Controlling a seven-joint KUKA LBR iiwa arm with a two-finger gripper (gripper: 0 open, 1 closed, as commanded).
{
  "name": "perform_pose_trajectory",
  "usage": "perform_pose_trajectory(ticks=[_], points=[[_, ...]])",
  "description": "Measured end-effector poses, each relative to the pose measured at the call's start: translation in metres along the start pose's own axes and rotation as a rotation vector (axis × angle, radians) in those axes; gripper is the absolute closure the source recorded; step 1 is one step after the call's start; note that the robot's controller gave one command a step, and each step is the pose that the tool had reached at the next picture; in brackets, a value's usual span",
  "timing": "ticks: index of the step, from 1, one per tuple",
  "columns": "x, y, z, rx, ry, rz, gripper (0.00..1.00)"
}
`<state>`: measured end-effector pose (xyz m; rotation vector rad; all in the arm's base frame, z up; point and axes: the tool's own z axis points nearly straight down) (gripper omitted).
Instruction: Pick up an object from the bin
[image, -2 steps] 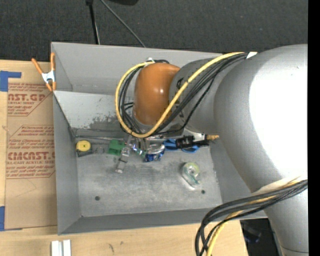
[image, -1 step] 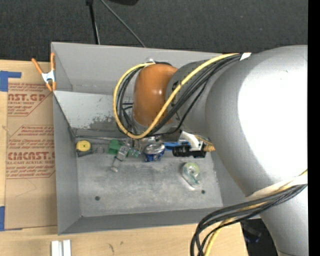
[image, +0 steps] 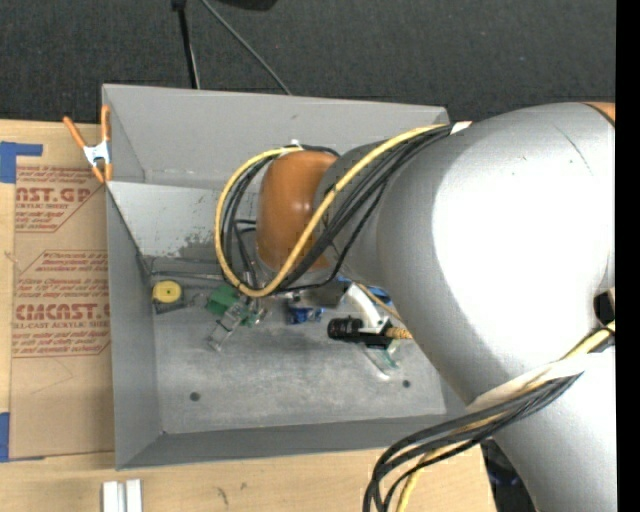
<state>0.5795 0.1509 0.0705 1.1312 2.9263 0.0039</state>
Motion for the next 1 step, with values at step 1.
perform_pose_trajectory(ticks=[1], points=[[-0.0004,0.0009,-0.0007,0.001,0.001,-0.001,0.0]])
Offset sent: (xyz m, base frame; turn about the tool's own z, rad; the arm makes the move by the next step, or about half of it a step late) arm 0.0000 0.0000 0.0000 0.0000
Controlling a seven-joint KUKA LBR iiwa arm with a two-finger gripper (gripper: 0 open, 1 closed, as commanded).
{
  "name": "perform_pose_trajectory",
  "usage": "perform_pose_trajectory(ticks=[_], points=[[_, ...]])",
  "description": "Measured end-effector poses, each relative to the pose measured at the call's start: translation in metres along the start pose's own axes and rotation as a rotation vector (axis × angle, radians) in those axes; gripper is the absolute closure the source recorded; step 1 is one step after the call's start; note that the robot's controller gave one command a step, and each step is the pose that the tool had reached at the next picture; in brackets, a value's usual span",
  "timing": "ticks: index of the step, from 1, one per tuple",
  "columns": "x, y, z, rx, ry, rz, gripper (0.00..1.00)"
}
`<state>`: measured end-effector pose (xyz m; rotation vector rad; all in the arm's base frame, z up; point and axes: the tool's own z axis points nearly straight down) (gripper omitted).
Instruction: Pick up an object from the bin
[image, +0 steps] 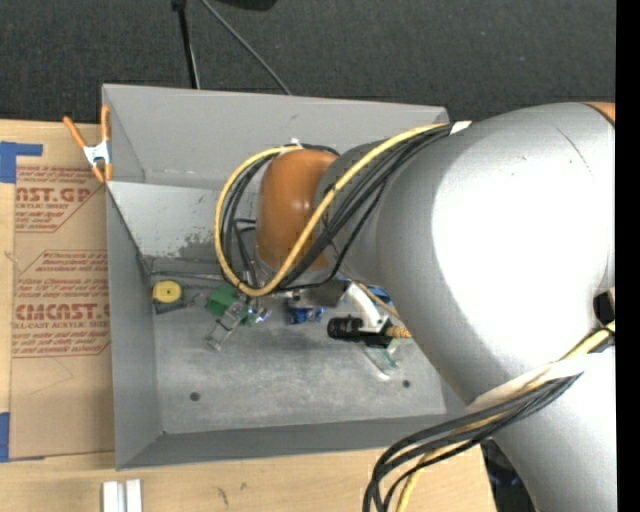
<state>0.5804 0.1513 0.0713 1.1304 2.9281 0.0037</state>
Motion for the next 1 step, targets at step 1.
perform_pose_trajectory(ticks=[1], points=[[0.0009,0.0012,-0.0019,0.0,0.003,-0.001,1.0]])
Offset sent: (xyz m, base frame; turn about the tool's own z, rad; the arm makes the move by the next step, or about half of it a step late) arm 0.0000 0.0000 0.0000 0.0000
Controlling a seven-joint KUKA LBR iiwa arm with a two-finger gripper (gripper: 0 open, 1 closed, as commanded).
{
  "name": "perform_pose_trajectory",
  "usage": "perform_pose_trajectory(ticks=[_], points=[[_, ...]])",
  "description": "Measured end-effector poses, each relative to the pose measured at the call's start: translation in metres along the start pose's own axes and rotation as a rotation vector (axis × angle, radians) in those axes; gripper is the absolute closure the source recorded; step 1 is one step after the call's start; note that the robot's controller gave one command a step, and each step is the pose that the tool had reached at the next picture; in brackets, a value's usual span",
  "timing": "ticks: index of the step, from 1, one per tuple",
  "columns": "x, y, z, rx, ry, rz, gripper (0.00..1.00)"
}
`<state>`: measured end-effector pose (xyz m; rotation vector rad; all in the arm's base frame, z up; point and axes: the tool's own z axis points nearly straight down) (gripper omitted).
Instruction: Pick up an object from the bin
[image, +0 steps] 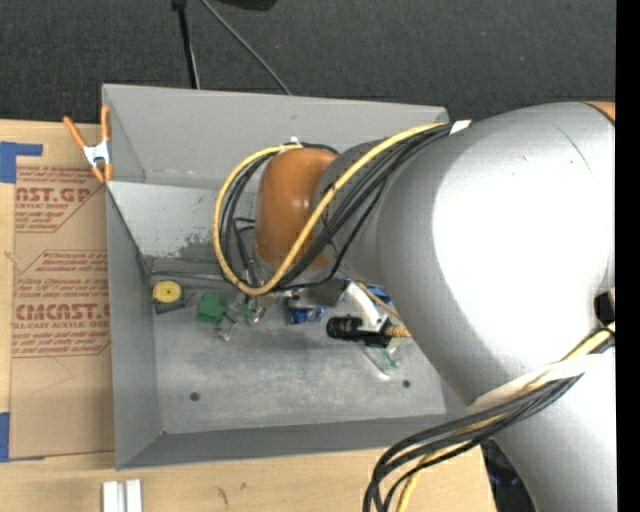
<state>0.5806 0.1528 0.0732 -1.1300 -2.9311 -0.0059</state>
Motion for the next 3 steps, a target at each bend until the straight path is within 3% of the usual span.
perform_pose_trajectory(ticks=[1,2,3], points=[[0.0,0.001,-0.048,-0.001,-0.003,-0.002,1.0],[0.0,0.002,-0.054,0.002,-0.001,-0.003,1.0],[0.0,0.004,-0.103,-0.001,-0.003,-0.004,1.0]])
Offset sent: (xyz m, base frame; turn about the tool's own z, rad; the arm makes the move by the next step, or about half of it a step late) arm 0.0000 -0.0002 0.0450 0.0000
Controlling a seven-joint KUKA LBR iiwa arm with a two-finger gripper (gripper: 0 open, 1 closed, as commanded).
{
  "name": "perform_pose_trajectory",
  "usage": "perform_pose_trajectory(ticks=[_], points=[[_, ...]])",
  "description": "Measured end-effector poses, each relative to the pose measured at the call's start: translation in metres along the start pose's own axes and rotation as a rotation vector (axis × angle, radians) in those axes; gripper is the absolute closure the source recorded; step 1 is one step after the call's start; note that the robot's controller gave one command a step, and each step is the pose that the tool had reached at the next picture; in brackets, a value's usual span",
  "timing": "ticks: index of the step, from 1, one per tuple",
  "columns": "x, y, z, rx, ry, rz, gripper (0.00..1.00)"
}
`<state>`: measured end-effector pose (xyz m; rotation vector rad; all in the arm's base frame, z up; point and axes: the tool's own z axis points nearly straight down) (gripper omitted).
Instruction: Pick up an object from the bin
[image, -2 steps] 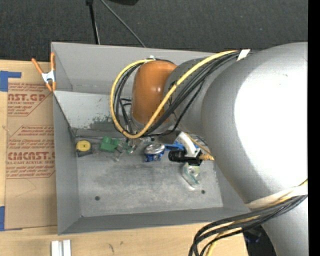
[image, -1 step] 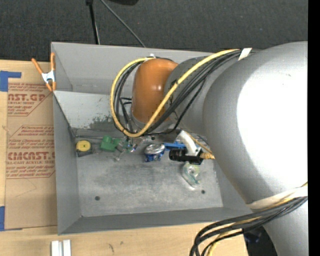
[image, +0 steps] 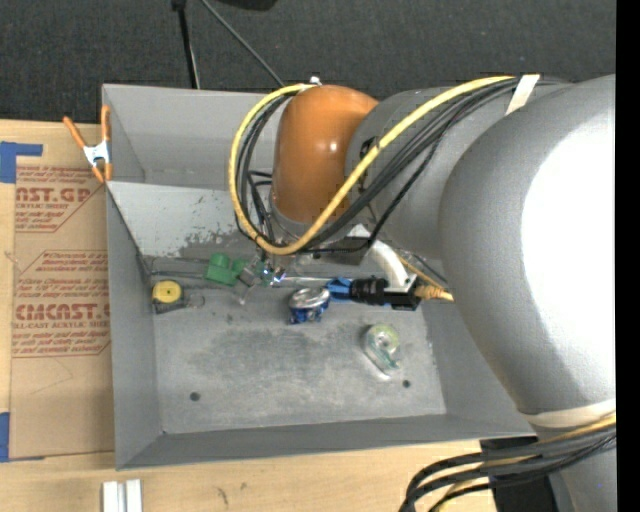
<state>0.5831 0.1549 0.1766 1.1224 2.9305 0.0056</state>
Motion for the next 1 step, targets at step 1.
perform_pose_trajectory(ticks=[1], points=[[0.0002,0.0006,-0.0043,0.003,0.002,-0.001,1.0]])
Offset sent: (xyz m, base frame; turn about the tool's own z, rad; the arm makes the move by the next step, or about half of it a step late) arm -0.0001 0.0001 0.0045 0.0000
